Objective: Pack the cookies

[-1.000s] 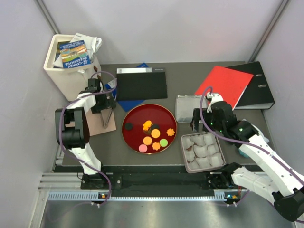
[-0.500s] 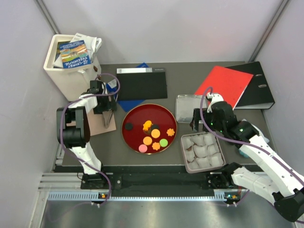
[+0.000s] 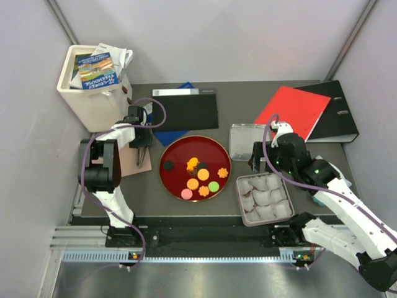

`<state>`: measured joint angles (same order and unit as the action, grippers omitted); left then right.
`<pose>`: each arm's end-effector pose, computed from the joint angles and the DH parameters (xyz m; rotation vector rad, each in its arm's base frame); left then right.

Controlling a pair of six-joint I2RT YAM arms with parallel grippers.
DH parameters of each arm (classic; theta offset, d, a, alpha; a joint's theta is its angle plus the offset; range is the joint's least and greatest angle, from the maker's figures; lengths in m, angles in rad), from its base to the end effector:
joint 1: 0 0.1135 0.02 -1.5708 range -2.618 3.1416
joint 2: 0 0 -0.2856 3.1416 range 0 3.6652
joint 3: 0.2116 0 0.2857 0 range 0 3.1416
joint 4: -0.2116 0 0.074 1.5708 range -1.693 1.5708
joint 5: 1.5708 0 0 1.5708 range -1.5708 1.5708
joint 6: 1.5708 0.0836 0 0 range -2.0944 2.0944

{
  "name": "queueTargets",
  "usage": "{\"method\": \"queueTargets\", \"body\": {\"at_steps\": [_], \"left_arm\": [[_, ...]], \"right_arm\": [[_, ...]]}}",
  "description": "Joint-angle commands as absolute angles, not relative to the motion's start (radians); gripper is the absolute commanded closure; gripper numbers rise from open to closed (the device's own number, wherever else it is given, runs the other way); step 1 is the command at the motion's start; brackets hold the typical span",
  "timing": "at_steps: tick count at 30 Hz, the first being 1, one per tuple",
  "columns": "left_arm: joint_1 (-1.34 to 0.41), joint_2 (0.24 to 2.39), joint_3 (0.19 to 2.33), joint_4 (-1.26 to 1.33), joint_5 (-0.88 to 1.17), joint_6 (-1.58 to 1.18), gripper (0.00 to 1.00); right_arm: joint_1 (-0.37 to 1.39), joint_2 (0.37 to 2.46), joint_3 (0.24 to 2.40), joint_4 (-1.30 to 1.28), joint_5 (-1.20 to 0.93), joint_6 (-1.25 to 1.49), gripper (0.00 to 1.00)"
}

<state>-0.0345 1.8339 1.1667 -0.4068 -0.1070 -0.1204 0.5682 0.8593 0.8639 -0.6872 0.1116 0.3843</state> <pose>0.4258 -0.0058 0.1254 -0.1490 2.6330 0.0890 0.2026 0.1183 0.2920 -0.1487 2.2722 0.3835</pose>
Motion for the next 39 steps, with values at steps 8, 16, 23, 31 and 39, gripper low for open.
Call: {"method": "queueTargets", "body": {"at_steps": [8, 16, 23, 31, 39], "left_arm": [[-0.029, 1.741, 1.149, -0.451, -0.149, -0.161, 0.53], [-0.032, 1.591, 1.146, -0.495, -0.098, -0.209, 0.55], [-0.109, 1.491, 1.190, -0.575, -0.055, -0.248, 0.55], [-0.380, 1.451, 1.272, -0.696, -0.078, -0.311, 0.49], [-0.488, 1.404, 1.301, -0.741, -0.075, -0.350, 0.46]], "right_arm": [[0.588, 0.841, 0.879, -0.654, 0.115, 0.367, 0.01], [0.592, 0.841, 0.881, -0.646, 0.107, 0.370, 0.01], [0.592, 0.848, 0.888, -0.637, 0.107, 0.368, 0.01], [0.592, 0.884, 0.903, -0.632, 0.103, 0.370, 0.01], [0.592, 0.900, 0.905, -0.606, 0.086, 0.379, 0.01]]}}
